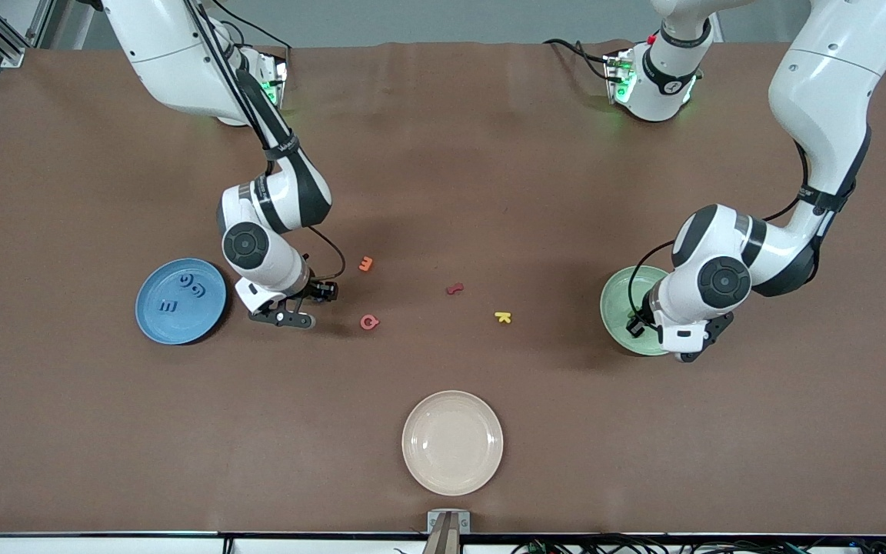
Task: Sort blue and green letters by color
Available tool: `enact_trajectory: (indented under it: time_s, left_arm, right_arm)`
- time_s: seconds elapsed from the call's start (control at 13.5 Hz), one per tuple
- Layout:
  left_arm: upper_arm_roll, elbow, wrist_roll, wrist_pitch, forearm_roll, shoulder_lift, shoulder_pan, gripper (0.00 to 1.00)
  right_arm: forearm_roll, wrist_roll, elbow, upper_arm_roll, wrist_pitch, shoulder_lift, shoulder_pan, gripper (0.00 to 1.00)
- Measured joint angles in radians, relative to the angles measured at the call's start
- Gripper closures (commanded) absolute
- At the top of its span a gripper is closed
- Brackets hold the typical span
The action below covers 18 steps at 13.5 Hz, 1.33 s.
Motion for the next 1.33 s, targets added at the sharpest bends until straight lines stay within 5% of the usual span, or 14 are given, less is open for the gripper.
enact_trajectory:
  time_s: [0.3, 0.37, 0.52, 0.96, 1.33]
  left_arm:
    - [0.0, -0.007, 0.0, 0.001, 0.0, 0.001, 0.001, 0.62]
    - [0.0, -0.009, 0.0, 0.001, 0.002, 0.001, 0.002, 0.51]
    - [0.0, -0.012, 0.0, 0.001, 0.006, 0.002, 0.002, 0.05]
    - [-0.002, 0.006, 0.01, -0.011, 0.009, -0.018, 0.003, 0.01]
    - [-0.028, 0.086, 0.152, -0.107, 0.01, -0.131, 0.002, 0.01]
  right_arm:
    - [0.001, 0.001, 0.0, 0.0, 0.005, 0.013, 0.0, 0.42]
    - [0.001, 0.001, 0.0, 0.0, 0.005, 0.014, 0.0, 0.46]
    - [0.001, 0.001, 0.0, 0.0, 0.009, 0.015, 0.0, 0.54]
    - [0.002, 0.001, 0.0, 0.0, 0.021, 0.019, 0.002, 0.81]
    - [0.002, 0.001, 0.002, -0.002, 0.01, 0.018, 0.003, 0.86]
